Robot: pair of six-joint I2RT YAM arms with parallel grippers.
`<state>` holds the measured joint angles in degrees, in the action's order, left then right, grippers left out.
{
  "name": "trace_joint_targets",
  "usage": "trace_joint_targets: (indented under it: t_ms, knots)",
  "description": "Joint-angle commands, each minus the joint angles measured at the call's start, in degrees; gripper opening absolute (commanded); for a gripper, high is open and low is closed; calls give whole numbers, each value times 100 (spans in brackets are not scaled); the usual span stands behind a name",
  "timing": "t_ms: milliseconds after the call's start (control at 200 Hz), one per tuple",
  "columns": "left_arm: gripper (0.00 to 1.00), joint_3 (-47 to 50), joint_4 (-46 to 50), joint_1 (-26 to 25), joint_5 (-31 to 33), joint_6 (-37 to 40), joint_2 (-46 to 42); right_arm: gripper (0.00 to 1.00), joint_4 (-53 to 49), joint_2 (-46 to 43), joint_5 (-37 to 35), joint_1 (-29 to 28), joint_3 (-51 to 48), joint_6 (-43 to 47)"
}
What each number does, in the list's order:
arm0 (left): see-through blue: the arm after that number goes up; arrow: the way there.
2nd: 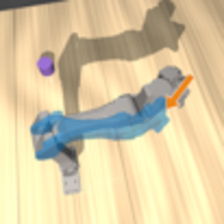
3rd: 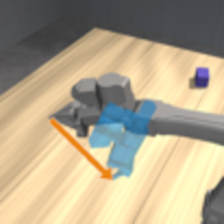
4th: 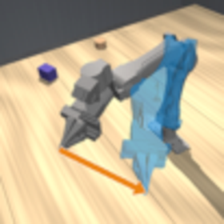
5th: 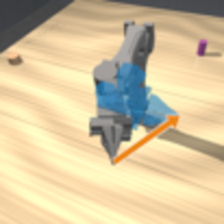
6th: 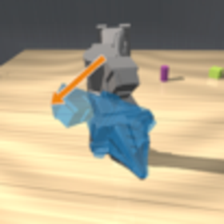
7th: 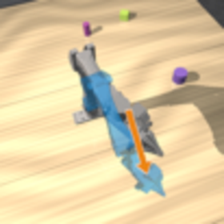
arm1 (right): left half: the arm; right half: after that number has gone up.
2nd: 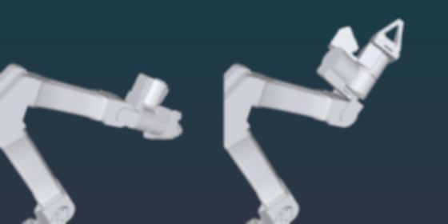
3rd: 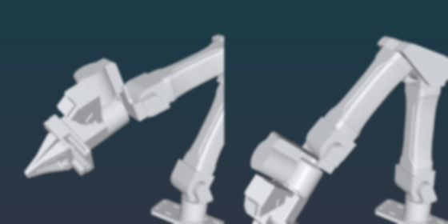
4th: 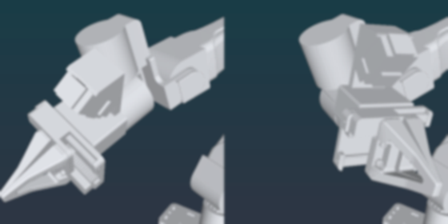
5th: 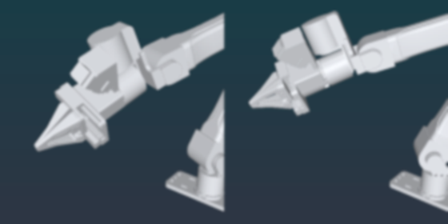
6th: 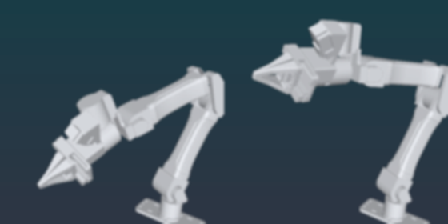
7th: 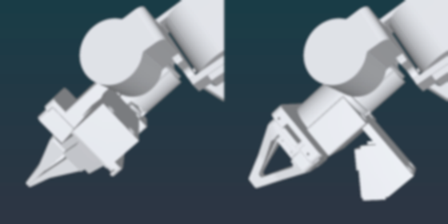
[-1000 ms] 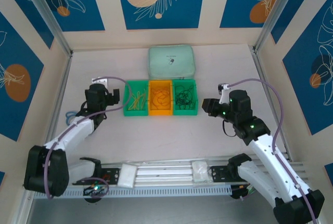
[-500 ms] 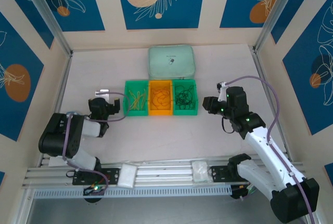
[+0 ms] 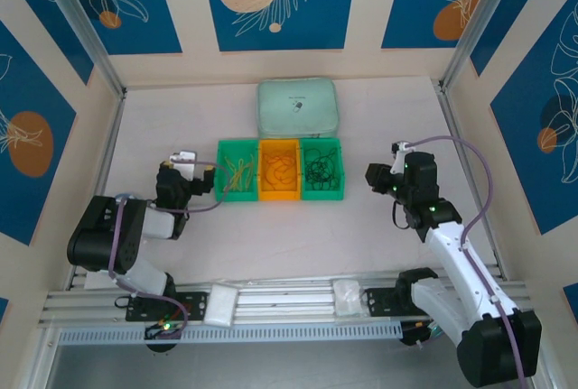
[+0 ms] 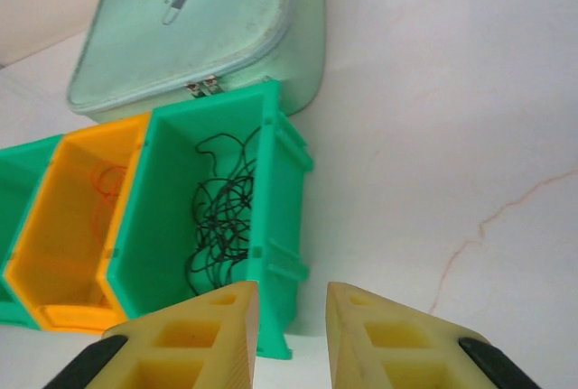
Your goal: Untangle the cables
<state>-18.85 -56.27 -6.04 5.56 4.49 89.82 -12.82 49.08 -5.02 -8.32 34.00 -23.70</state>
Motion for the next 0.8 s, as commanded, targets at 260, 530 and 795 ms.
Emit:
trace_joint_targets:
  t_ms: [260, 530, 795]
  knots:
    - [99, -239, 178, 124, -53, -116, -8, 36, 2063, 213, -368, 1014, -648, 780]
    - [100, -240, 186, 122, -89, -115, -3, 39, 4442, 1181, 126, 1349, -1381, 1231]
    - [99, -236, 188, 130, -95, -115, -1, 39, 6415, 2658, 423, 1318, -1818, 1211]
